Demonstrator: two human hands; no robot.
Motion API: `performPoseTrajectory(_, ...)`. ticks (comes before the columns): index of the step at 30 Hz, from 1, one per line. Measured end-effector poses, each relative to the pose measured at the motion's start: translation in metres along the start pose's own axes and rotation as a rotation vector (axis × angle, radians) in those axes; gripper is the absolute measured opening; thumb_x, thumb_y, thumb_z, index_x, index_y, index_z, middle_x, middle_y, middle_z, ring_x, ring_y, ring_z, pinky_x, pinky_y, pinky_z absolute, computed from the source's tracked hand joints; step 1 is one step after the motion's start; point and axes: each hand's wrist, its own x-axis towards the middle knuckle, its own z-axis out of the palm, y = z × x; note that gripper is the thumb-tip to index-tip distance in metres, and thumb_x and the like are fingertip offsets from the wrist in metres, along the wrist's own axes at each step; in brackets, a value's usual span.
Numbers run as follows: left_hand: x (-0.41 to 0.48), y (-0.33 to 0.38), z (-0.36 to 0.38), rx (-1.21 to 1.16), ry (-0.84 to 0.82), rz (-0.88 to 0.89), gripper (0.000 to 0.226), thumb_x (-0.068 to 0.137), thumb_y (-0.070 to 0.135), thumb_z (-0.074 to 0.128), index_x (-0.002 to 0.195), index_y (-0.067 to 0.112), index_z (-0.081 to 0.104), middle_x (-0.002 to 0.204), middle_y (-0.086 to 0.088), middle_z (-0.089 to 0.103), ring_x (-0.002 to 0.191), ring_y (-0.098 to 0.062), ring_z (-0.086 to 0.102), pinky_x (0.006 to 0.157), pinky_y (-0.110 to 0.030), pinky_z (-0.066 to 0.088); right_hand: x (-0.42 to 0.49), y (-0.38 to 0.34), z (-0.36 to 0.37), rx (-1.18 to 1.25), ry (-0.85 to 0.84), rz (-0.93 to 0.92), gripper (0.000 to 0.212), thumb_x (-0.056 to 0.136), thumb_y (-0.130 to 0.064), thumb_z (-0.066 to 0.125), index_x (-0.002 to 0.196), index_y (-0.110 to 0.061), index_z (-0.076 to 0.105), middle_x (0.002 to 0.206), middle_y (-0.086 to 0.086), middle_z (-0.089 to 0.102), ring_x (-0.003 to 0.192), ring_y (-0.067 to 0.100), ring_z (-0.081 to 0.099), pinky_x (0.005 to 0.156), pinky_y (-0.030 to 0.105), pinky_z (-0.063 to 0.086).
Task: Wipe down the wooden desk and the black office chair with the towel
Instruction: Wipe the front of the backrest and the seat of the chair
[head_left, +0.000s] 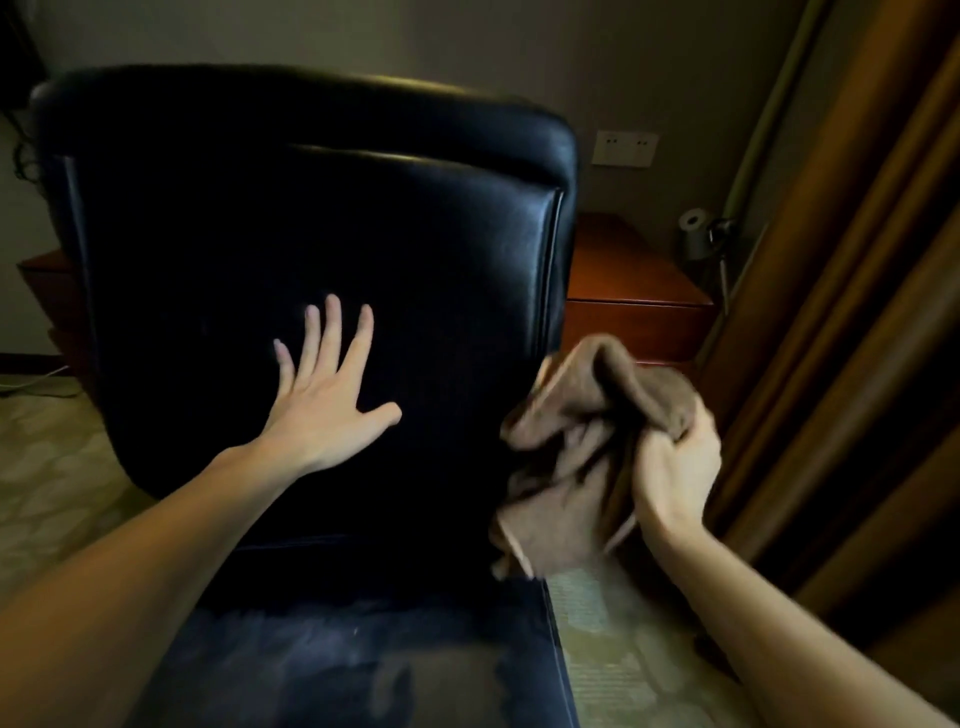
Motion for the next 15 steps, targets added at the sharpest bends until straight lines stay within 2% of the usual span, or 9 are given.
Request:
performPoseTrajectory(1, -0.001, 0.000, -0.001, 0.007, 0.003, -0.005, 0.115, 0.089, 0.054, 0.062, 0.150, 0.044, -0.035, 0.153, 0.008, -0.051, 0.133, -0.007, -0.055, 0.115, -0.047, -0.026, 0.012, -0.020, 0.000, 0.057, 0.064, 0.020, 0.042, 0.087, -0.015, 0.046, 0.124, -0.022, 0.064, 0.124, 0.002, 0.063, 0.115, 0.021, 0.058, 0.096, 0.025, 0.038)
performPoseTrajectory(4, -0.002, -0.002, -0.003, 0.035, -0.010, -0.007, 0.118, 0.087, 0.059, 0.064, 0.142, 0.050, -0.040, 0.152, 0.009, -0.053, 0.132, -0.007, -0.055, 0.118, -0.047, -0.024, 0.038, -0.070, 0.008, 0.292, 0.147, 0.071, 0.030, 0.099, -0.016, 0.045, 0.109, -0.038, 0.063, 0.105, -0.012, 0.065, 0.103, 0.011, 0.063, 0.091, 0.027, 0.047)
performPoseTrajectory(7, 0.000, -0.004, -0.004, 0.030, -0.019, -0.002, 0.118, 0.087, 0.057, 0.066, 0.144, 0.048, -0.038, 0.153, 0.008, -0.051, 0.137, -0.011, -0.051, 0.121, -0.050, -0.019, 0.058, -0.102, 0.028, 0.486, 0.027, 0.087, 0.035, 0.098, -0.001, 0.040, 0.116, -0.024, 0.062, 0.099, -0.008, 0.067, 0.087, 0.000, 0.066, 0.079, 0.019, 0.052)
performPoseTrajectory(9, 0.001, -0.005, -0.003, 0.021, -0.024, 0.004, 0.117, 0.088, 0.054, 0.066, 0.146, 0.047, -0.036, 0.154, 0.008, -0.050, 0.139, -0.012, -0.049, 0.122, -0.050, -0.019, 0.071, -0.111, 0.048, 0.507, -0.116, 0.089, 0.039, 0.099, 0.003, 0.036, 0.127, -0.011, 0.060, 0.101, -0.002, 0.067, 0.083, 0.002, 0.065, 0.078, 0.020, 0.054)
performPoseTrajectory(12, 0.002, -0.006, -0.002, 0.009, -0.017, 0.010, 0.117, 0.088, 0.051, 0.066, 0.149, 0.045, -0.033, 0.155, 0.007, -0.049, 0.140, -0.012, -0.048, 0.121, -0.049, -0.021, 0.073, -0.107, 0.079, 0.354, -0.313, 0.006, 0.040, 0.102, -0.001, 0.040, 0.139, -0.006, 0.053, 0.115, 0.003, 0.066, 0.079, -0.007, 0.060, 0.069, 0.008, 0.048)
performPoseTrajectory(13, 0.002, -0.005, -0.002, 0.009, -0.016, 0.011, 0.116, 0.089, 0.050, 0.066, 0.151, 0.043, -0.032, 0.156, 0.006, -0.048, 0.141, -0.013, -0.047, 0.120, -0.048, -0.021, 0.069, -0.099, 0.088, 0.317, -0.333, -0.042, 0.040, 0.101, -0.001, 0.043, 0.140, -0.007, 0.053, 0.118, 0.000, 0.065, 0.081, -0.011, 0.060, 0.071, 0.005, 0.046)
performPoseTrajectory(15, 0.003, -0.007, 0.000, 0.011, -0.008, 0.015, 0.114, 0.090, 0.048, 0.064, 0.154, 0.039, -0.030, 0.157, 0.004, -0.046, 0.143, -0.015, -0.045, 0.120, -0.049, -0.022, 0.051, -0.073, 0.100, 0.280, -0.348, -0.069, 0.041, 0.099, -0.002, 0.048, 0.138, -0.010, 0.055, 0.111, -0.014, 0.063, 0.085, -0.018, 0.059, 0.076, 0.004, 0.045)
